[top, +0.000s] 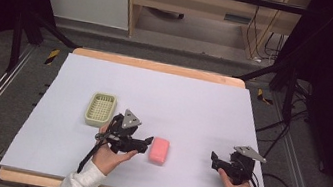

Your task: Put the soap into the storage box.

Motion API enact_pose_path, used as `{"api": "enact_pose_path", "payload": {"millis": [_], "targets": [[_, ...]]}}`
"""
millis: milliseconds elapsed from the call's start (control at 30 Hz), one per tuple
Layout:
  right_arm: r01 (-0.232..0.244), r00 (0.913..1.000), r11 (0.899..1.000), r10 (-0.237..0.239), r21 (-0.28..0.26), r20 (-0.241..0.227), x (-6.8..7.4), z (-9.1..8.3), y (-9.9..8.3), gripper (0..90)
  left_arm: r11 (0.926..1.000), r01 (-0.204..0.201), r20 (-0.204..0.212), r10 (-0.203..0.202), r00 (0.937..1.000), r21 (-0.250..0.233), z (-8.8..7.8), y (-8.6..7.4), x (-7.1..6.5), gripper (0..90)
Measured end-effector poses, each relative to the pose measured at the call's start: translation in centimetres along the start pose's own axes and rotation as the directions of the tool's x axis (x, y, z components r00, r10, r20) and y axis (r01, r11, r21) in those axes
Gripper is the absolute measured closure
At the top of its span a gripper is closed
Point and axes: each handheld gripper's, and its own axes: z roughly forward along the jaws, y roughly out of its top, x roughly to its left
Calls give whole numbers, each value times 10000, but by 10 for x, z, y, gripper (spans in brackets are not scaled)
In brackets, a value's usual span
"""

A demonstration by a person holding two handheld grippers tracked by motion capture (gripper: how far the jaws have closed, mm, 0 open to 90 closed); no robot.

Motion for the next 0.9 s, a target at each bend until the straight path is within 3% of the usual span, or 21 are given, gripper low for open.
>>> {"api": "enact_pose_path", "payload": {"millis": [167,433,900], "targets": [[-4,10000,10000,4,-28,13,0,0,0,85,9995,-160,78,158,9998,264,10,1,-9,262],[-34,10000,10000,34,16,-4,1,0,0,85,9989,-57,149,50,9999,465,21,2,-16,262],[-21,10000,10000,21,10,-3,1,0,0,85,9963,-100,196,83,9998,857,33,1,-23,247]]}}
